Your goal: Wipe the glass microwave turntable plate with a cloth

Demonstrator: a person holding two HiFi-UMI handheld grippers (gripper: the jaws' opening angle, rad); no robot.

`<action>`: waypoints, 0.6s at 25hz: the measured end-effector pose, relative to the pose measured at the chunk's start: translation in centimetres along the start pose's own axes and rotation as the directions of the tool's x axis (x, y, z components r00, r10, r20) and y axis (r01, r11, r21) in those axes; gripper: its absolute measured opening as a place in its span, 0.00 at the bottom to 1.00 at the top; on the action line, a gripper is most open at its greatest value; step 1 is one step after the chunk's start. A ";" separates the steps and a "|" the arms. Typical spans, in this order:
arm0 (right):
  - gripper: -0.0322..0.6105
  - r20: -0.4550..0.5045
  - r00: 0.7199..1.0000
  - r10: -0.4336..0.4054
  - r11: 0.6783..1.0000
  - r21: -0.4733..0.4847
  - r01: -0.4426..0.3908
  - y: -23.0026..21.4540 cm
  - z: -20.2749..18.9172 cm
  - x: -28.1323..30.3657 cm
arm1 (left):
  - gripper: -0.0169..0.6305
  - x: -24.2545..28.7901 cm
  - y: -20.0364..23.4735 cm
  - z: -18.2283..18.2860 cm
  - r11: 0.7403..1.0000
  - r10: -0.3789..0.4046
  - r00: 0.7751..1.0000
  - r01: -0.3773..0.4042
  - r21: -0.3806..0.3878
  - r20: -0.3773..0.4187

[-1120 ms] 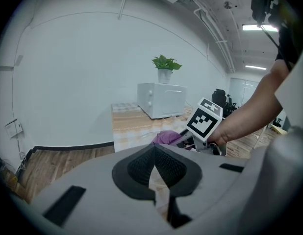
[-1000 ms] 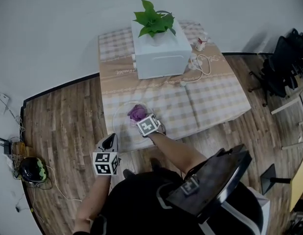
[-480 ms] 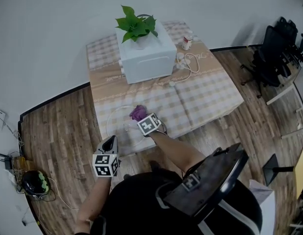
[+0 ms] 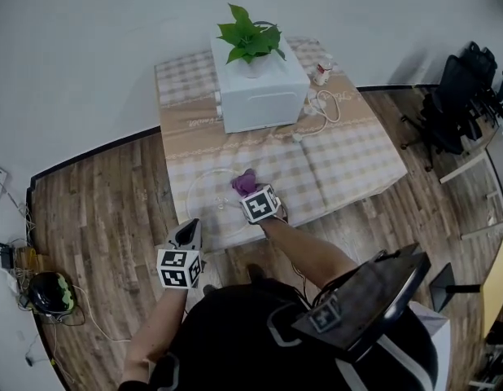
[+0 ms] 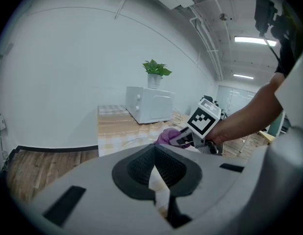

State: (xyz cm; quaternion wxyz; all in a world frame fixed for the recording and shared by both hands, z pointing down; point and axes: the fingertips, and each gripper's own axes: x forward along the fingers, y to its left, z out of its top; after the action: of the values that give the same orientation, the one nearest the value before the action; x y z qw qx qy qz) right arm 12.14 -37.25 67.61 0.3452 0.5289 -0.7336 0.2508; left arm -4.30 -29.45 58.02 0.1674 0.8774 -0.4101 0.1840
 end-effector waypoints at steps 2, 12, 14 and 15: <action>0.19 0.021 0.999 0.024 1.000 -0.006 -0.024 2.3 0.8 -0.5 | 0.03 -0.8 0.9 -0.4 1.000 0.001 1.000 -0.001 -0.001 -0.001; 0.19 0.025 0.988 0.153 0.987 -0.045 -0.152 15.4 1.3 -0.5 | 0.03 -6.5 4.5 -3.3 0.999 -0.025 0.999 0.026 -0.031 0.030; 0.19 0.012 0.985 0.171 0.984 -0.050 -0.170 17.6 0.8 0.0 | 0.03 -7.6 4.9 -4.1 0.998 -0.025 0.999 0.027 -0.053 0.029; 0.19 0.005 0.983 0.181 0.982 -0.048 -0.180 18.5 0.7 0.3 | 0.03 -8.2 5.1 -4.3 0.998 -0.023 0.999 0.025 -0.061 0.030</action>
State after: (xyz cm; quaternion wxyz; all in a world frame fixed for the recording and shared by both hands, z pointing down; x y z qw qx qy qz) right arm -5.61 -32.10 67.37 0.3298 0.4531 -0.7859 0.2612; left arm -13.93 -25.24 58.75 0.1904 0.8794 -0.4073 0.1563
